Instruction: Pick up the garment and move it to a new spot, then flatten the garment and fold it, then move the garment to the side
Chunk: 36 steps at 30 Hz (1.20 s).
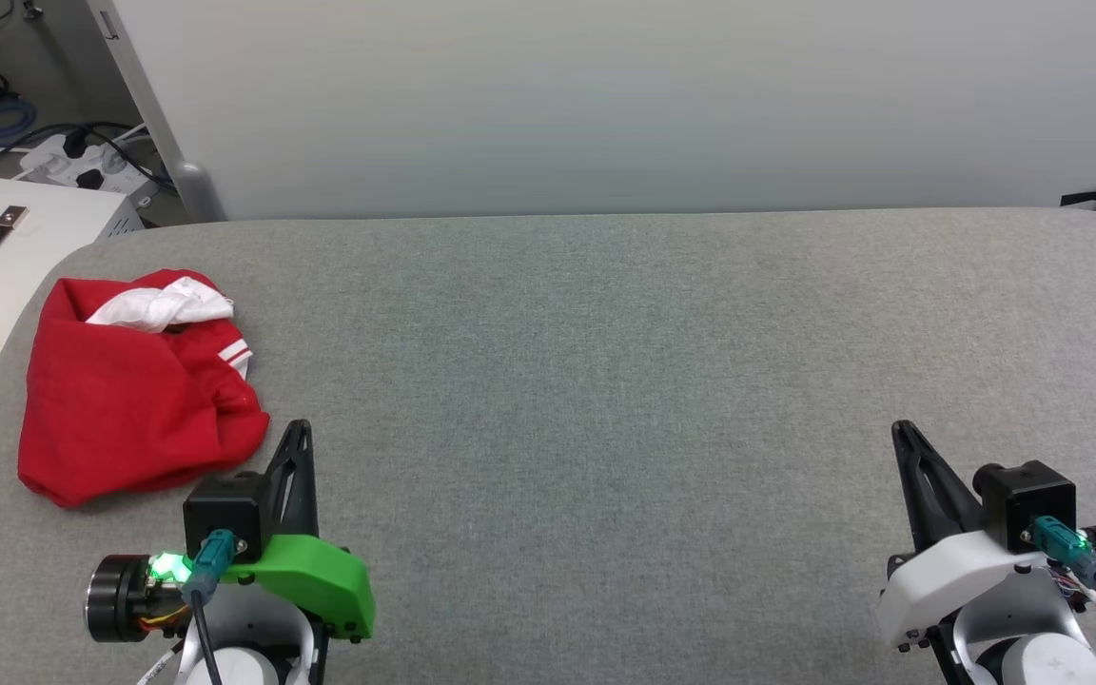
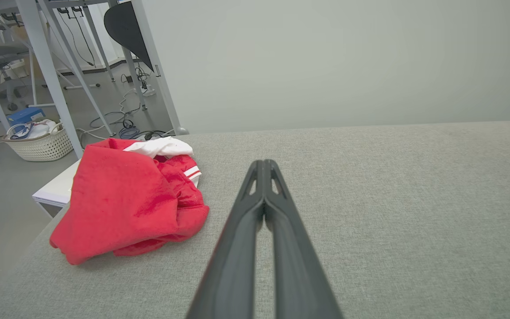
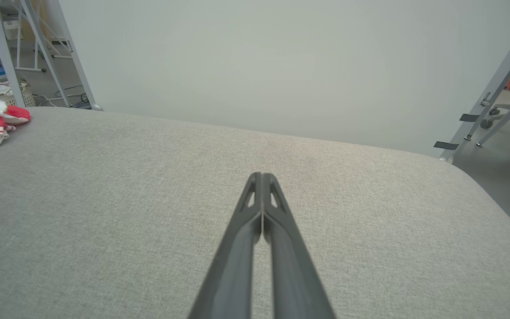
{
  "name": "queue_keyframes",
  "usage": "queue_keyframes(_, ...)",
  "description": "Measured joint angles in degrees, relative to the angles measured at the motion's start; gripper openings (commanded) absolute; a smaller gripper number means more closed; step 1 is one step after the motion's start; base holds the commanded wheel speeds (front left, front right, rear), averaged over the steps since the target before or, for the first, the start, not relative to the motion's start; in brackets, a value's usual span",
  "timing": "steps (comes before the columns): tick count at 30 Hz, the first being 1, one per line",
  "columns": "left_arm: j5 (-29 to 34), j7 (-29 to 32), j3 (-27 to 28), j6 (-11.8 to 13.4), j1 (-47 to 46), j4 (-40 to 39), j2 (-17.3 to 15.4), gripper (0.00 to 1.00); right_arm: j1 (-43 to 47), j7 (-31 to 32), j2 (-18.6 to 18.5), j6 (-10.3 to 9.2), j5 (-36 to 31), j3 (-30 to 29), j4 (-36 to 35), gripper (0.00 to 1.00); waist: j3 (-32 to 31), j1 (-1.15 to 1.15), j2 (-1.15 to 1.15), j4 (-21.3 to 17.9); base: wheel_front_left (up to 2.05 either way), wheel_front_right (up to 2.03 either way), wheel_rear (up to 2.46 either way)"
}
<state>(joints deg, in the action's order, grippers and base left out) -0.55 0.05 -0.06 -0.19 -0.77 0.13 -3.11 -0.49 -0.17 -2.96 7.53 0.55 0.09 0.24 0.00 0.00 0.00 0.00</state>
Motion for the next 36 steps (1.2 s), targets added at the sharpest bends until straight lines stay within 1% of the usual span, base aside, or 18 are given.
queue_keyframes(17, 0.0, -0.01, 0.0, 0.0, 0.01, 0.0, 0.0, 0.0, 0.0, 0.0, 0.0, 0.0, 0.0, 0.0, 0.0, 0.0, 0.0, 0.0, 0.0, 0.0, 0.0, 0.0, 0.0)
queue_keyframes(18, 0.0, 0.0, 0.0, 0.0, 0.01, 0.0, 0.0, 1.0, 0.0, 0.0, 0.0, 0.0, 0.0, 0.0, 0.0, 1.0, 0.0, 0.0, 0.0, 0.0, 0.0, 0.0, 0.0)
queue_keyframes(19, -0.02, 0.0, 0.0, 0.0, -0.01, 0.01, -0.01, 0.0, 0.0, 0.0, 0.0, 0.0, 0.03, 0.01, 0.03, 0.0, 0.0, 0.0, 0.0, 0.0, 0.0, 0.0, 0.0)
queue_keyframes(20, -0.02, 0.0, -0.01, -0.01, -0.01, 0.01, -0.02, 1.0, 0.0, 0.0, 0.0, 0.0, 0.03, 0.01, 0.03, 1.0, 0.0, 0.0, 0.0, 0.0, 0.0, 0.0, 0.0)
queue_keyframes(36, -1.22, -1.18, -0.37, 0.0, -0.02, 1.07, -0.02, 1.0, 0.0, -1.14, 0.0, 0.0, 1.27, -0.27, 0.33, 1.0, 0.15, 0.0, 0.0, -0.08, 0.0, 0.0, 0.0)
